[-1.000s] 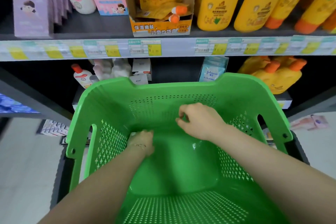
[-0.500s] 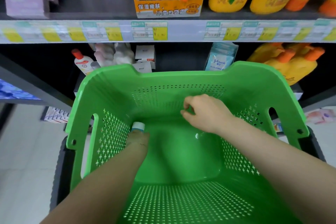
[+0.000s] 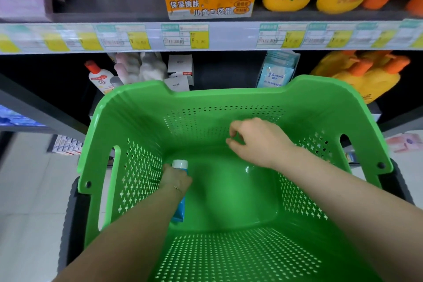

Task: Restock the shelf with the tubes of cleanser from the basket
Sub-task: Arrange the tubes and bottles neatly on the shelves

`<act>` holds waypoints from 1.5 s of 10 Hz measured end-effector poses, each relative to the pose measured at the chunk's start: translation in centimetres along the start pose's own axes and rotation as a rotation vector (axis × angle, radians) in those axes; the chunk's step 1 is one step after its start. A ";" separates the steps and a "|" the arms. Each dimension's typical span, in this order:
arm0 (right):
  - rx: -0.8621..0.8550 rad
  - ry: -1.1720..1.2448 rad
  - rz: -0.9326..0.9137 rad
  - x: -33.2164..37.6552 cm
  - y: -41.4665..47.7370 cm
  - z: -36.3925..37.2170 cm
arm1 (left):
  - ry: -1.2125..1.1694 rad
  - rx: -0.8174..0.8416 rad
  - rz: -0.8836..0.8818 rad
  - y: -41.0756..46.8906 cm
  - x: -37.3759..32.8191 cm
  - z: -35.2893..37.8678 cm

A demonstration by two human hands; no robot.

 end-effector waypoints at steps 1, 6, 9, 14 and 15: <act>0.003 0.004 0.002 -0.1 0.1 -0.1 | 0.481 -0.048 0.061 -6.4 -3.4 -2.3; 0.001 0.026 0.033 -0.6 0.3 -0.3 | 0.087 -0.007 0.262 -6.5 -7.1 -5.4; 0.139 0.025 0.155 -2.9 0.5 1.0 | -0.087 0.233 0.269 -11.2 -10.4 -7.3; 0.273 0.354 0.164 -2.8 0.3 -0.8 | -0.211 0.135 0.498 -19.3 -10.8 -12.8; 0.265 0.468 0.124 -2.4 -0.1 -0.8 | -0.279 0.107 0.554 -20.7 -10.6 -13.9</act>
Point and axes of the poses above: each hand's wrist, its own y-axis towards the middle knuckle, its own z-axis out of the palm, x = y × z, the point moved 5 cm from there along y, towards the middle knuckle, and after that the axes turned 8 degrees about x, right-handed, at the moved point
